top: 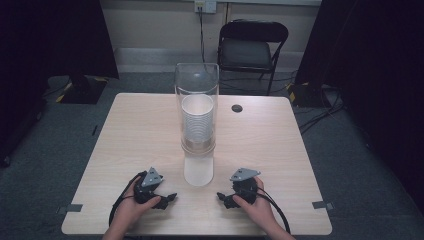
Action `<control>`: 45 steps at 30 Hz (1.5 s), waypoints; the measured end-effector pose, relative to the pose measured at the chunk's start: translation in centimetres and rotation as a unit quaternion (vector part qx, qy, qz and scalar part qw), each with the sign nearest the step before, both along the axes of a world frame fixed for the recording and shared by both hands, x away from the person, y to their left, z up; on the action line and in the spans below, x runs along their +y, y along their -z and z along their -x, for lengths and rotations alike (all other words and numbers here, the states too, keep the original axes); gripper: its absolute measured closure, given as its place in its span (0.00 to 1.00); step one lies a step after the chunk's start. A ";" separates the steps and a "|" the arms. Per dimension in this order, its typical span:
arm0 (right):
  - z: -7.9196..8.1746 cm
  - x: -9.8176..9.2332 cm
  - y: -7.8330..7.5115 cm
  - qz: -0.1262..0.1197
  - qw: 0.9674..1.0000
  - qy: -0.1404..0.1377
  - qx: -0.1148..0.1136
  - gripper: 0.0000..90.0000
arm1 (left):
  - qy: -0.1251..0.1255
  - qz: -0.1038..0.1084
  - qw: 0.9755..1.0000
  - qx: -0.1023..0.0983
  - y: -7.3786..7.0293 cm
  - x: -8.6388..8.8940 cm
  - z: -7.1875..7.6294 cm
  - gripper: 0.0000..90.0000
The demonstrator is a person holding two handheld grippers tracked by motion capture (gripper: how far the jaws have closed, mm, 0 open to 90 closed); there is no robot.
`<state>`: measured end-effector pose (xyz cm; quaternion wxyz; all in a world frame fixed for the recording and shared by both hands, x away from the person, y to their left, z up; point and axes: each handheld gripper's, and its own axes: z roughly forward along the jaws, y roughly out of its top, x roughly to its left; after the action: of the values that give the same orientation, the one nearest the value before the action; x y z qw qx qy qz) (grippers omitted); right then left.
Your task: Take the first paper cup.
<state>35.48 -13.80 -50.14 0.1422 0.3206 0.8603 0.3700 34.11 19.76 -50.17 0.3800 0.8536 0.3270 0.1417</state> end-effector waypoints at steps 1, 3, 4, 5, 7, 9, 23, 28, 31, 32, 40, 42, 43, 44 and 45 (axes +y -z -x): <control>0.0 0.0 0.0 0.000 1.000 0.000 0.000 0.11 | 0.000 0.000 1.000 0.000 0.0 0.0 0.0 0.17; 0.2 0.0 0.0 0.000 1.000 0.008 0.001 0.11 | 0.000 0.000 1.000 0.000 0.0 0.0 0.0 0.17; 0.2 0.0 0.0 0.000 1.000 0.009 0.001 0.11 | 0.000 0.000 1.000 0.000 0.0 0.0 0.0 0.17; 0.2 0.0 0.0 0.000 1.000 0.009 0.001 0.11 | 0.000 -0.001 1.000 0.000 0.0 0.0 0.0 0.17; 0.2 0.0 0.0 0.000 1.000 0.010 0.000 0.11 | 0.000 -0.001 1.000 0.000 0.0 0.0 0.0 0.17; 0.2 0.0 0.0 -0.002 1.000 0.010 0.002 0.12 | 0.000 0.000 1.000 0.000 0.0 0.0 0.0 0.17; -2.6 2.2 -5.7 -0.094 0.995 -0.015 -0.029 0.16 | 0.001 0.000 1.000 0.000 0.0 0.0 0.0 0.17; -3.6 3.8 -7.1 -0.122 0.990 -0.031 -0.057 0.16 | 0.001 0.000 1.000 0.000 0.0 0.0 0.0 0.17; -4.4 4.7 -7.6 -0.143 0.987 -0.038 -0.056 0.16 | 0.001 0.000 1.000 0.000 0.0 0.0 0.0 0.17; -4.7 5.3 -7.9 -0.147 0.986 -0.037 -0.064 0.17 | 0.001 0.000 1.000 0.000 0.0 0.0 0.0 0.17; -5.5 6.4 -8.1 -0.170 0.981 -0.039 -0.084 0.30 | 0.001 0.000 1.000 0.000 0.0 0.0 0.0 0.17; -5.4 6.6 -7.9 -0.178 0.979 -0.046 -0.092 0.37 | 0.001 0.000 1.000 0.000 0.0 0.0 0.0 0.17; -5.3 6.7 -7.8 -0.174 0.978 -0.046 -0.103 0.37 | 0.001 0.000 1.000 0.000 0.0 0.0 0.0 0.17; -5.3 6.7 -7.7 -0.175 0.977 -0.049 -0.108 0.38 | 0.001 0.000 1.000 0.000 0.0 0.0 0.0 0.17; -5.4 6.7 -7.6 -0.176 0.977 -0.049 -0.109 0.38 | 0.001 0.000 1.000 0.000 0.0 0.0 0.0 0.17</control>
<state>40.84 -7.13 -42.49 0.1580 0.2555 0.7756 0.5552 34.15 19.78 -50.18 0.3801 0.8539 0.3265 0.1410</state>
